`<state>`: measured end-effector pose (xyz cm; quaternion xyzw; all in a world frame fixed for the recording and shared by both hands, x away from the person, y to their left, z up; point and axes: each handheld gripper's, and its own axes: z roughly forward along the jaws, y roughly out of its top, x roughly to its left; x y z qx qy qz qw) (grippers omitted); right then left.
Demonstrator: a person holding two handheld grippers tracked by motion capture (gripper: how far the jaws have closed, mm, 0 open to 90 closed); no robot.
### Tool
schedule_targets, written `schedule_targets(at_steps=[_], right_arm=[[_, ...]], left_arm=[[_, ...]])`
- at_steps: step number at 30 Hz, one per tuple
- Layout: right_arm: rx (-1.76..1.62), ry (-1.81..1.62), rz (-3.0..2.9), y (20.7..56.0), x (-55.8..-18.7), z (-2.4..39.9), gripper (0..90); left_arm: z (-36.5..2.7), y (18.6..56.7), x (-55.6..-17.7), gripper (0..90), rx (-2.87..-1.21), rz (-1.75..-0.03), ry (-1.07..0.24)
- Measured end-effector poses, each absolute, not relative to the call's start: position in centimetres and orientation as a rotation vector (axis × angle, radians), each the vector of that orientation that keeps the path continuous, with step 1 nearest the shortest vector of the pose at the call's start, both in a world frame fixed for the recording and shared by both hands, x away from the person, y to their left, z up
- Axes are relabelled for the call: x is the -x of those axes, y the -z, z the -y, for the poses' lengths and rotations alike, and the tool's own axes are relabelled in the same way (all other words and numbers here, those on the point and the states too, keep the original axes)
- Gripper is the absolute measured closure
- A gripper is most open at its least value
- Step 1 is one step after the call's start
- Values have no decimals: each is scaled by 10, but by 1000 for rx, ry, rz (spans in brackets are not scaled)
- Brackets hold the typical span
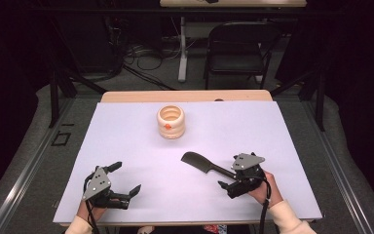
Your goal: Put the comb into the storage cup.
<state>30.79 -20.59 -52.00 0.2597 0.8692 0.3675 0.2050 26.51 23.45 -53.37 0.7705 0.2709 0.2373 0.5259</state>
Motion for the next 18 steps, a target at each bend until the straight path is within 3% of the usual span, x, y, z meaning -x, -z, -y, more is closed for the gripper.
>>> schedule_targets(at_steps=[18], right_arm=[[-735, -879, -2550, 523, -330, 187, 0]], left_arm=[[-233, 534, -265, 1, -1843, -652, -565]])
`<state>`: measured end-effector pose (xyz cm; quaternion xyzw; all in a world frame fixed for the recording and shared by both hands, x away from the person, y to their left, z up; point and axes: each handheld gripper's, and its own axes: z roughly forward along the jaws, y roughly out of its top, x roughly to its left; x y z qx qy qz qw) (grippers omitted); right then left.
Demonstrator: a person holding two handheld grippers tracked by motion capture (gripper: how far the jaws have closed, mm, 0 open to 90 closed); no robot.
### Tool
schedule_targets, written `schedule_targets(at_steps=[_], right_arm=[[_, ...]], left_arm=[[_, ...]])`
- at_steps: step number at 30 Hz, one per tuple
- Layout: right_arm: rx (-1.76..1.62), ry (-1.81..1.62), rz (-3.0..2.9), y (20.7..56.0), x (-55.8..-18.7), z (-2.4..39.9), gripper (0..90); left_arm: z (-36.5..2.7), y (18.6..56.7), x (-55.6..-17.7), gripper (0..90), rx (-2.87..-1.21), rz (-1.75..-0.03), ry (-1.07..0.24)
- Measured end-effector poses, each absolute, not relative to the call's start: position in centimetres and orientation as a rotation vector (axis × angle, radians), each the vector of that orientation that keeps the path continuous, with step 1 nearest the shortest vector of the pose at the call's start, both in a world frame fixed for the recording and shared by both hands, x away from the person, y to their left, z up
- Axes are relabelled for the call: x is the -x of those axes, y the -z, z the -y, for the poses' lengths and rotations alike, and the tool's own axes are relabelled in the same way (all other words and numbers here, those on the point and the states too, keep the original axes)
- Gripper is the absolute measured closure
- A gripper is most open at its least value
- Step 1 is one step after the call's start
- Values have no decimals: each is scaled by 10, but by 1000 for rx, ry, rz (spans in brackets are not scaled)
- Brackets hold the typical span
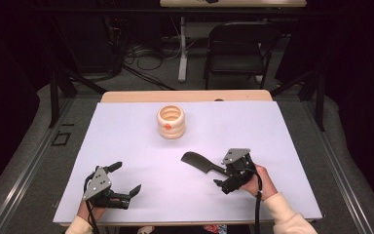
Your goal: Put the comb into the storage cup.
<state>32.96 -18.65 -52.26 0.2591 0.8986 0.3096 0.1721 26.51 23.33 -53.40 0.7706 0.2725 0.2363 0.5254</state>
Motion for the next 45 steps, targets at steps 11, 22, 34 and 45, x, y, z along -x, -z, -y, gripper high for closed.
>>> schedule_targets(at_steps=[11, 22, 34, 45], right_arm=[[-688, -844, -2605, 517, -338, 175, 0], [-685, -771, -2612, 515, -349, 165, 17], [-605, -613, -2677, 511, -355, 153, 325], [-623, -451, -2717, 515, -361, 143, 558]], left_arm=[[-233, 534, -265, 1, -1845, -651, -565], [-233, 534, -265, 1, -1846, -651, -567], [-233, 534, -265, 1, -1850, -651, -568], [-232, 535, -265, 1, -1857, -658, -570]])
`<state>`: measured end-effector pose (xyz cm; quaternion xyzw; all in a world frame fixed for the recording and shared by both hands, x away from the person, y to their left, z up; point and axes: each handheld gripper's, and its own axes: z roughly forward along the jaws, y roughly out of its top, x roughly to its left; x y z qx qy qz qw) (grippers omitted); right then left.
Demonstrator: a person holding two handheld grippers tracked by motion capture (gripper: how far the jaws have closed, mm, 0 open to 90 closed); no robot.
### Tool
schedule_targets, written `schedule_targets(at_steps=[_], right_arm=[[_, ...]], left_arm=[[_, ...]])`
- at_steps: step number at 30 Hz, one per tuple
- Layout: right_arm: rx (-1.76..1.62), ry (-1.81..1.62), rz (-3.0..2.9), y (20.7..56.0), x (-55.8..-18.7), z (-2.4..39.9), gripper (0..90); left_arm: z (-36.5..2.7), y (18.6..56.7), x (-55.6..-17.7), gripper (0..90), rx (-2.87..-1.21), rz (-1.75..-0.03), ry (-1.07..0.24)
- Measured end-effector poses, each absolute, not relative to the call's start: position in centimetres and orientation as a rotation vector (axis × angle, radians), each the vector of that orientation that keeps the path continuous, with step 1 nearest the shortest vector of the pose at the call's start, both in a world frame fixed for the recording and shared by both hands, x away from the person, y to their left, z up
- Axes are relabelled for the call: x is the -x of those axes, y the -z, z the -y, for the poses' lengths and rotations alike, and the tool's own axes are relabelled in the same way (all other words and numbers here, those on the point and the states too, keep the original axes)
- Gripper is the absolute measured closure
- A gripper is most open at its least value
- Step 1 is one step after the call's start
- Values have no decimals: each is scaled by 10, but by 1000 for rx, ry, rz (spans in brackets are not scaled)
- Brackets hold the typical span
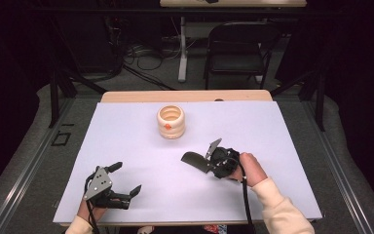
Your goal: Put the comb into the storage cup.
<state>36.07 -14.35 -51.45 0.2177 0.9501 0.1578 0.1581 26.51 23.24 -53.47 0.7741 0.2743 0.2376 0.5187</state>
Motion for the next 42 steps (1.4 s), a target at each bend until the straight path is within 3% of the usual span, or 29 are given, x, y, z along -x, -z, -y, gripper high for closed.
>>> schedule_targets(at_steps=[26, 42], right_arm=[[-691, -254, -2804, 528, -379, 130, 699], [-762, -294, -2806, 526, -380, 134, 716]], left_arm=[[-232, 535, -265, 2, -1869, -656, -571], [-232, 535, -265, 2, -1870, -657, -570]])
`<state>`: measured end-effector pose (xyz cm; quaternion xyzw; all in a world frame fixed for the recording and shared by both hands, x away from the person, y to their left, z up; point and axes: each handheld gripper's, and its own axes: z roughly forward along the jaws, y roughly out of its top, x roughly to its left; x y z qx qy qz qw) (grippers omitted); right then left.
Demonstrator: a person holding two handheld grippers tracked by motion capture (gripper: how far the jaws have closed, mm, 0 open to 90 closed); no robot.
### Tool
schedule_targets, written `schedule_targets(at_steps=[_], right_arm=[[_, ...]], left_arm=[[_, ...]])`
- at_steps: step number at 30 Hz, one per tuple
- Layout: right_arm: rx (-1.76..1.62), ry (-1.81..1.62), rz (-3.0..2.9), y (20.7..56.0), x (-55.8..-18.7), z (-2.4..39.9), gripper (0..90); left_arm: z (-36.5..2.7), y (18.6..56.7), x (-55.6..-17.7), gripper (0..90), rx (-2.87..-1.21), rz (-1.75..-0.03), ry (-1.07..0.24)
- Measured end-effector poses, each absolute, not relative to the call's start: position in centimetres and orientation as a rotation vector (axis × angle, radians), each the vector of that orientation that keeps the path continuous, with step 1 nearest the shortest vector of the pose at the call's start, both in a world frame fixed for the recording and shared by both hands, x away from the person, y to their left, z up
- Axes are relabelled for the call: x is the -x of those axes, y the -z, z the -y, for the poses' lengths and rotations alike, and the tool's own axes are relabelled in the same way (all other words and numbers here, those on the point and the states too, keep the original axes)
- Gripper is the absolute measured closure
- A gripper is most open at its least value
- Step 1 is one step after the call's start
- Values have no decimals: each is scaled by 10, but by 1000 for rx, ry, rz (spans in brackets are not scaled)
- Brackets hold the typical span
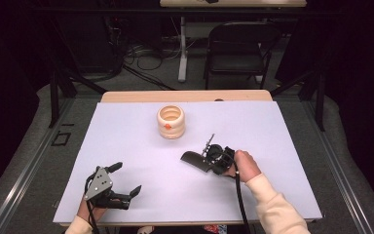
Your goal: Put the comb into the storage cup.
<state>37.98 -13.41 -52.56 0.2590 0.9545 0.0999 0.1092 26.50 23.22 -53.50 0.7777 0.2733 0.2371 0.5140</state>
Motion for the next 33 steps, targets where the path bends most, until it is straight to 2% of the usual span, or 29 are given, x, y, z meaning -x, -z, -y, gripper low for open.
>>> schedule_targets(at_steps=[33], right_arm=[[-818, -539, -2726, 500, -370, 150, 717]], left_arm=[[-232, 534, -264, 2, -1874, -655, -568]])
